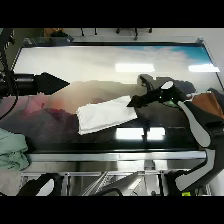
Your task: Fold the shirts.
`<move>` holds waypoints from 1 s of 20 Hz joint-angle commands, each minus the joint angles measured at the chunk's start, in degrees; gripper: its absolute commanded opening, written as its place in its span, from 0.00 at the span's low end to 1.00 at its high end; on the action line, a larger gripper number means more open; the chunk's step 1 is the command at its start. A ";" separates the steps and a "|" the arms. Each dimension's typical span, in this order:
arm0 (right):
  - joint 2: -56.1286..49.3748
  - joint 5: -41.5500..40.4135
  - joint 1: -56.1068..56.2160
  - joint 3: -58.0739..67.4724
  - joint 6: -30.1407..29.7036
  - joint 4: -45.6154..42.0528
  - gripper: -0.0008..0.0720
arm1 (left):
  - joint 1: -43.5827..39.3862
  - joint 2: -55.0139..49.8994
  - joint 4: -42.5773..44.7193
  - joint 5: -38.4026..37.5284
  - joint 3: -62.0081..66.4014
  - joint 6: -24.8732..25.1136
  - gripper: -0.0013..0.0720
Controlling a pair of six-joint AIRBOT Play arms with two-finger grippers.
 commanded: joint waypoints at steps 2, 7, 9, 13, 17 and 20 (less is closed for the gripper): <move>10.32 1.95 -6.40 7.74 5.77 0.98 0.04 | 0.04 0.02 0.02 -0.50 -0.02 0.00 0.04; 18.21 -4.28 -21.42 14.91 12.46 0.96 0.04 | 0.04 0.02 0.02 -1.79 -0.02 0.66 0.04; 19.45 -7.89 -28.76 16.46 13.05 0.98 0.04 | 0.04 0.02 0.02 -2.93 -0.02 1.20 0.04; 19.56 -7.65 -41.97 17.53 20.04 0.96 0.04 | 0.04 0.00 0.04 -4.28 -0.02 2.23 0.04; 20.02 -1.64 -50.75 17.53 28.37 0.22 0.04 | 0.04 0.02 0.02 -4.11 -0.02 3.30 0.04; 21.66 4.68 -55.19 17.53 33.27 -7.96 0.04 | 0.04 0.00 0.04 -4.22 -0.02 4.09 0.04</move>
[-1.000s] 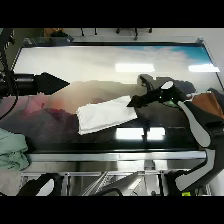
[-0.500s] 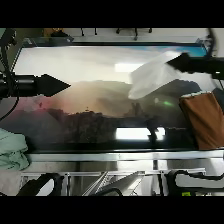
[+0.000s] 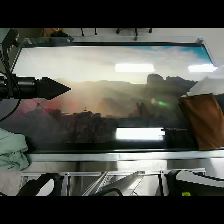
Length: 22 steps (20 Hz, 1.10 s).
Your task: Fold the shirts.
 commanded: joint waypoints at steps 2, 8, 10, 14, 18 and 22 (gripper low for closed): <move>2.47 11.65 -7.39 0.11 9.73 -15.17 0.04 | 0.04 0.00 0.00 -0.20 -0.02 1.38 0.04; 3.21 26.45 -9.31 -0.13 15.45 -38.32 0.04 | 0.02 0.00 -0.02 -0.17 -0.02 2.32 0.04; 1.75 31.30 -9.31 -2.05 15.34 -42.18 0.04 | 0.02 0.00 -0.02 -0.20 -0.02 2.43 0.04; -0.09 35.32 -9.29 -6.80 15.34 -50.38 0.05 | 0.02 0.00 -0.02 -0.13 -0.02 2.89 0.04; -0.72 27.52 -9.18 -6.54 15.28 -44.98 0.92 | 0.02 0.00 -0.02 -0.02 -0.02 2.86 0.04; -0.61 18.47 -9.16 -4.79 11.61 -22.51 0.42 | 0.04 0.00 -0.04 1.09 -0.02 2.86 0.04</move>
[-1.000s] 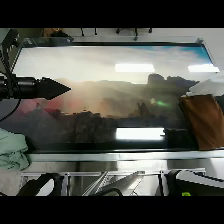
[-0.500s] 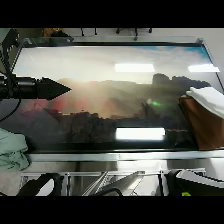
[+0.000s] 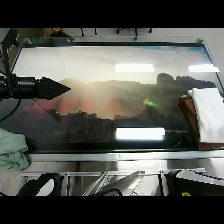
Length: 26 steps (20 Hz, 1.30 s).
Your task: Fold the shirts.
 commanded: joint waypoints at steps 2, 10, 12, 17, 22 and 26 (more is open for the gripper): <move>-0.13 -8.76 1.90 0.61 -5.51 24.63 0.04 | 0.02 0.02 -0.20 2.71 0.00 0.04 0.04; 11.76 -18.43 42.73 -20.70 -12.41 20.92 0.04 | -4.79 7.13 2.36 4.31 -13.25 -2.93 0.04; 17.97 -25.62 59.19 -34.77 -12.35 17.05 0.04 | -9.99 12.85 4.85 6.93 -25.31 -4.26 0.04; 21.94 -38.25 76.32 -47.76 -8.50 14.03 0.04 | -18.93 19.50 5.99 15.85 -42.77 -8.59 0.04; 21.62 -36.09 76.37 -47.80 -8.50 15.52 0.04 | -19.61 19.50 5.92 16.59 -43.71 -9.25 0.04; 21.62 -36.09 76.37 -47.80 -8.50 15.52 0.04 | -19.61 17.18 5.84 16.41 -43.69 -9.22 0.04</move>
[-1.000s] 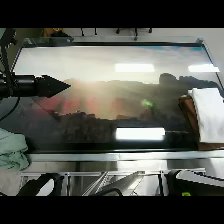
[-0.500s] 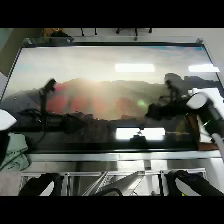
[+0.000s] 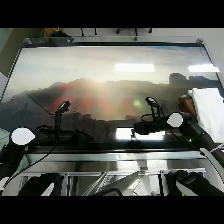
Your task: Fold the shirts.
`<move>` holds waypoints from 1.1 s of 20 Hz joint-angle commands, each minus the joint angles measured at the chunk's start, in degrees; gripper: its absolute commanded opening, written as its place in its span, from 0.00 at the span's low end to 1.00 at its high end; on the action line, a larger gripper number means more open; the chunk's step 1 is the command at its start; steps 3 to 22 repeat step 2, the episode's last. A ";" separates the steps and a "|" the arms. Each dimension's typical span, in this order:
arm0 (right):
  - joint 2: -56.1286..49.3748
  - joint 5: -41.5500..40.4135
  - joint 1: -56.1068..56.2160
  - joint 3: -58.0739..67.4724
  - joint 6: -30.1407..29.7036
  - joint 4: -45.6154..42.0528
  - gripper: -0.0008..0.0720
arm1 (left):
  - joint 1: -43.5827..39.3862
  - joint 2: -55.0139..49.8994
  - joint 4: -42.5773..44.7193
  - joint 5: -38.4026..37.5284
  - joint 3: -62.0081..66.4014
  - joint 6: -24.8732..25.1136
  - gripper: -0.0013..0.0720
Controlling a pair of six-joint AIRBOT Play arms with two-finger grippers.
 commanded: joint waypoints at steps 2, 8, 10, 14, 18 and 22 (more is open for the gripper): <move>0.07 -0.24 0.44 -0.31 0.07 0.04 0.04 | -0.22 -2.95 0.02 -0.35 -0.46 -0.24 0.04; 0.07 -0.24 0.44 -0.31 0.07 0.04 0.04 | -0.22 -2.95 0.02 -0.35 -0.46 -0.24 0.04; 0.07 -0.24 0.44 -0.31 0.07 0.04 0.04 | -0.22 -2.95 0.02 -0.35 -0.46 -0.24 0.04; 0.07 -0.24 0.44 -0.31 0.07 0.04 0.04 | -0.22 -2.95 0.02 -0.35 -0.46 -0.24 0.04; 0.07 -0.24 0.44 -0.31 0.07 0.04 0.04 | -0.22 -2.95 0.02 -0.35 -0.46 -0.24 0.04; 0.07 -0.24 0.44 -0.31 0.07 0.04 0.04 | -0.22 -2.95 0.02 -0.35 -0.46 -0.24 0.04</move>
